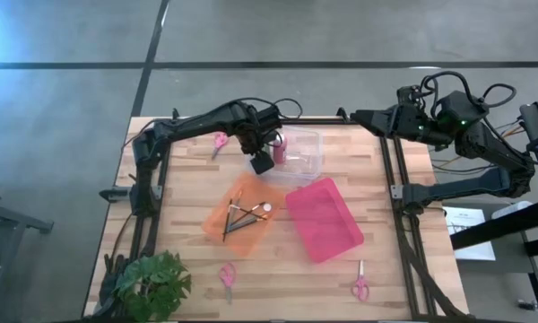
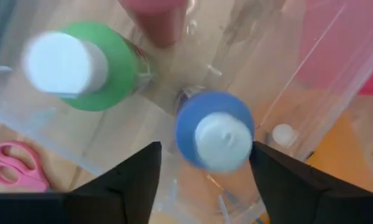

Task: Pick & Place Paint Supplies
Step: Put the top left pink scissors into the pink bin

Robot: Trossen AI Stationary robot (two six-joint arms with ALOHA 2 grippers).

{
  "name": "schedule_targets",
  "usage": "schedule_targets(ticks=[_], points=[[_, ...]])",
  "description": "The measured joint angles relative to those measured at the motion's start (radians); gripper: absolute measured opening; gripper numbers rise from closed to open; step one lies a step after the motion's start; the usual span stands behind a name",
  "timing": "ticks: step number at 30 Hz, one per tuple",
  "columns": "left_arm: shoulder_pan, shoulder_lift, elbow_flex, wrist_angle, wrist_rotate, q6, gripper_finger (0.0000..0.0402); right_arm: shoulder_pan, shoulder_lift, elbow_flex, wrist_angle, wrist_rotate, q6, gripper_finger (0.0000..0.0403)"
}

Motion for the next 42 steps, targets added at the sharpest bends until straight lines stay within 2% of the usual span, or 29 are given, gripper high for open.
schedule_targets(ticks=[5,10,17,21,24,27,33,37,42], points=[[0.000,-0.040,0.020,0.013,-0.003,0.003,0.0266,0.000,0.000,0.000,0.000,0.000,-0.003,0.0335],[0.003,-0.099,0.049,0.034,-0.023,0.000,0.0243,0.000,0.000,0.000,0.000,0.001,-0.007,0.0335],[0.028,-0.198,0.066,-0.038,-0.226,-0.006,0.0185,0.000,0.000,0.000,0.003,0.001,-0.007,0.0335],[0.082,-0.229,0.044,-0.125,-0.277,-0.099,0.0153,0.000,-0.001,0.000,0.006,0.001,-0.011,0.0335],[0.137,-0.249,-0.037,-0.137,-0.277,-0.165,0.0136,0.000,-0.001,0.000,0.006,0.001,-0.014,0.0335],[0.197,-0.268,-0.157,-0.112,-0.225,-0.226,0.0125,0.000,-0.001,0.000,0.006,0.000,-0.018,0.0335],[0.274,-0.276,-0.419,0.138,-0.063,-0.389,0.0120,0.000,0.000,0.000,0.006,0.000,-0.017,0.0335],[0.314,-0.276,-0.549,0.263,-0.060,-0.492,0.0120,0.000,0.000,0.000,0.005,0.000,-0.011,0.0335],[0.350,-0.276,-0.674,0.339,-0.070,-0.573,0.0120,0.000,0.000,0.000,0.000,0.010,-0.014,0.0335]])
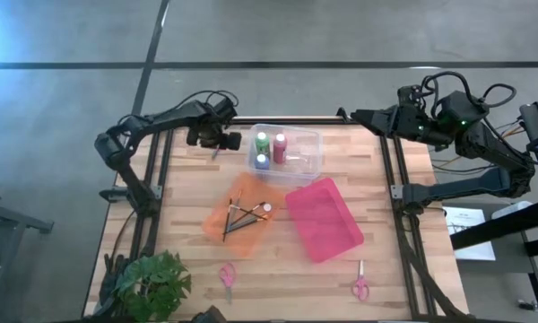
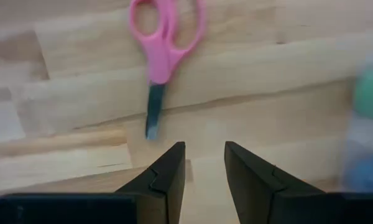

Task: Pick & Place Paint Supplies
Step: Put the top left pink scissors into the pink bin

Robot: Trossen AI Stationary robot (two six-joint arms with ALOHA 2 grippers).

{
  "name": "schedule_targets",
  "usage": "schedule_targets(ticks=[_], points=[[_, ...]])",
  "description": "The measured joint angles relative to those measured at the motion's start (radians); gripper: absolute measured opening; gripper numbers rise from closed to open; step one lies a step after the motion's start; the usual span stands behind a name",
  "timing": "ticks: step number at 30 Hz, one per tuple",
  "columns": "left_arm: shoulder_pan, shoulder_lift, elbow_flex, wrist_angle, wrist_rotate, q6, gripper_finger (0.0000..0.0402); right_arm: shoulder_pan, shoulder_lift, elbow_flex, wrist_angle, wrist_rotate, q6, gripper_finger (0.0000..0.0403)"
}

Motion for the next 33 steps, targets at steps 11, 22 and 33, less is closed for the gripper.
schedule_targets(ticks=[11,22,33], points=[[0.032,0.005,-0.146,0.152,-0.055,-0.109,0.0120,0.000,0.002,-0.028,-0.001,0.006,0.009,0.0335],[0.040,0.098,-0.148,0.188,-0.062,-0.022,0.0120,0.000,0.002,-0.034,0.000,0.008,0.029,0.0335],[0.059,0.112,-0.151,0.231,-0.115,0.031,0.0120,0.000,0.002,-0.034,0.000,0.008,0.033,0.0335]])
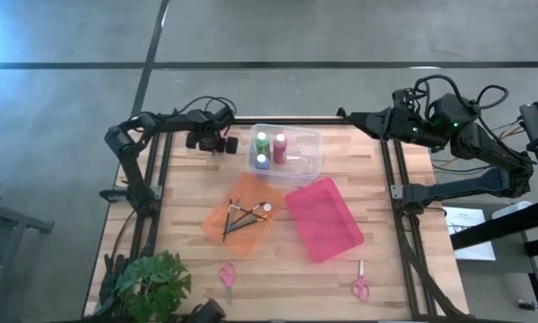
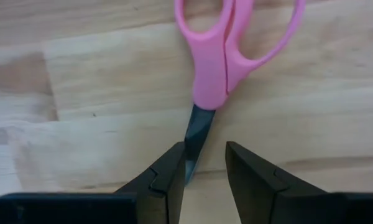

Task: Pick & Place Paint Supplies
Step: Put the top left pink scissors into the pink bin

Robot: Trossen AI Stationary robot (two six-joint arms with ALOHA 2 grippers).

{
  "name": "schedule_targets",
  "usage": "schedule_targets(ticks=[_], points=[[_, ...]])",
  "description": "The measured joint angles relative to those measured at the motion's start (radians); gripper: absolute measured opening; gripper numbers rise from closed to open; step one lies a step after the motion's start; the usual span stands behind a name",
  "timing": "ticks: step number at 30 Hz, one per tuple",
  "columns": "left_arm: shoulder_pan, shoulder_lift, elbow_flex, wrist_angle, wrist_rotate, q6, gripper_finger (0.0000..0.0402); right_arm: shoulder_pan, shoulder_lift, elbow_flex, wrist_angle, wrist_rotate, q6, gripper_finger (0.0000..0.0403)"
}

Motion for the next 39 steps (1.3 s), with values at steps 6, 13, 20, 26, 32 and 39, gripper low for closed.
schedule_targets(ticks=[6,13,20,26,32,39], points=[[0.008,0.000,-0.001,0.000,-0.010,0.008,0.0120,0.000,0.000,0.000,0.001,0.000,0.004,0.0335],[-0.017,-0.002,-0.001,-0.010,0.062,-0.001,0.0120,0.000,0.000,0.000,0.001,0.000,-0.002,0.0335],[-0.046,-0.012,-0.001,-0.012,0.071,-0.005,0.0120,0.000,0.000,0.000,0.002,0.005,-0.006,0.0335],[-0.045,-0.012,-0.001,0.029,0.034,-0.009,0.0120,0.000,0.000,0.000,0.002,0.008,-0.007,0.0335],[-0.034,0.000,0.000,0.069,0.026,0.008,0.0120,0.000,0.000,0.000,0.001,0.024,0.001,0.0335],[-0.029,0.025,0.003,0.067,0.018,0.052,0.0120,0.000,0.000,0.000,0.001,0.025,0.004,0.0335]])
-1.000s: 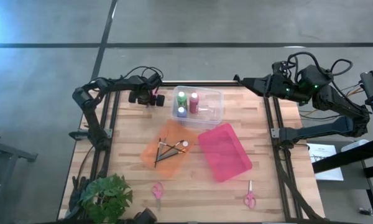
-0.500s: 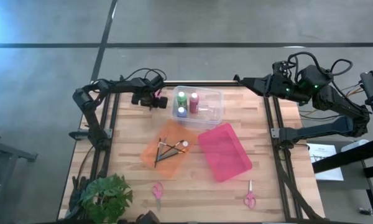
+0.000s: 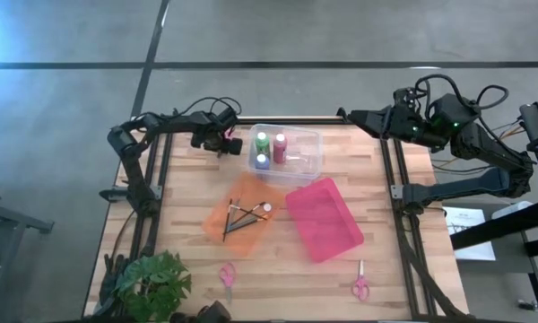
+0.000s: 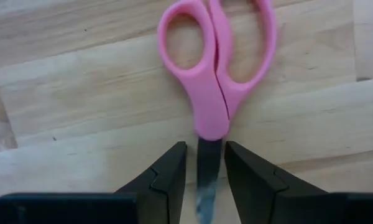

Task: Pick & Place Paint Supplies
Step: Put the top left pink scissors into the pink bin

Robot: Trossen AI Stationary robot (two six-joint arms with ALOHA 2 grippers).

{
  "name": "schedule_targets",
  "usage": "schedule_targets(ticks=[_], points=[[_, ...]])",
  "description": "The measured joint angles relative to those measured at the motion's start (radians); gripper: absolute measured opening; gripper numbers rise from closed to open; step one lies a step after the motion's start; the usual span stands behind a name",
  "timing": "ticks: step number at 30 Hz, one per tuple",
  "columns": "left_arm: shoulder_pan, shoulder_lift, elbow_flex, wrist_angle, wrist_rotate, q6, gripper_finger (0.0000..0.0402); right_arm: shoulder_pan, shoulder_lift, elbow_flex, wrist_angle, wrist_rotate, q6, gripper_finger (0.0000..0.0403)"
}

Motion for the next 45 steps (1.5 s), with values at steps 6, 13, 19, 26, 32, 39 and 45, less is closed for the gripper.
schedule_targets(ticks=[6,13,19,26,32,39,45], points=[[-0.002,-0.032,0.013,-0.013,0.020,-0.003,0.0120,0.000,0.000,0.000,0.000,0.002,0.001,0.0335],[0.005,-0.034,0.017,-0.002,0.009,-0.003,0.0120,0.000,0.000,-0.001,0.000,0.007,-0.001,0.0335],[0.005,-0.016,0.017,-0.003,0.009,-0.003,0.0120,0.000,0.000,-0.003,-0.001,0.009,-0.002,0.0335],[0.004,-0.015,0.013,0.002,0.009,-0.004,0.0120,0.000,0.000,-0.003,0.000,0.009,0.000,0.0335],[0.004,-0.018,-0.022,0.032,0.008,-0.008,0.0120,0.000,0.000,-0.003,0.000,0.007,0.000,0.0335],[0.002,-0.023,-0.059,0.059,0.006,-0.014,0.0110,0.000,0.000,-0.003,0.001,0.002,-0.002,0.0335],[-0.003,-0.023,-0.060,0.057,0.005,-0.031,0.0036,0.000,0.000,-0.003,0.003,0.001,-0.007,0.0335]])
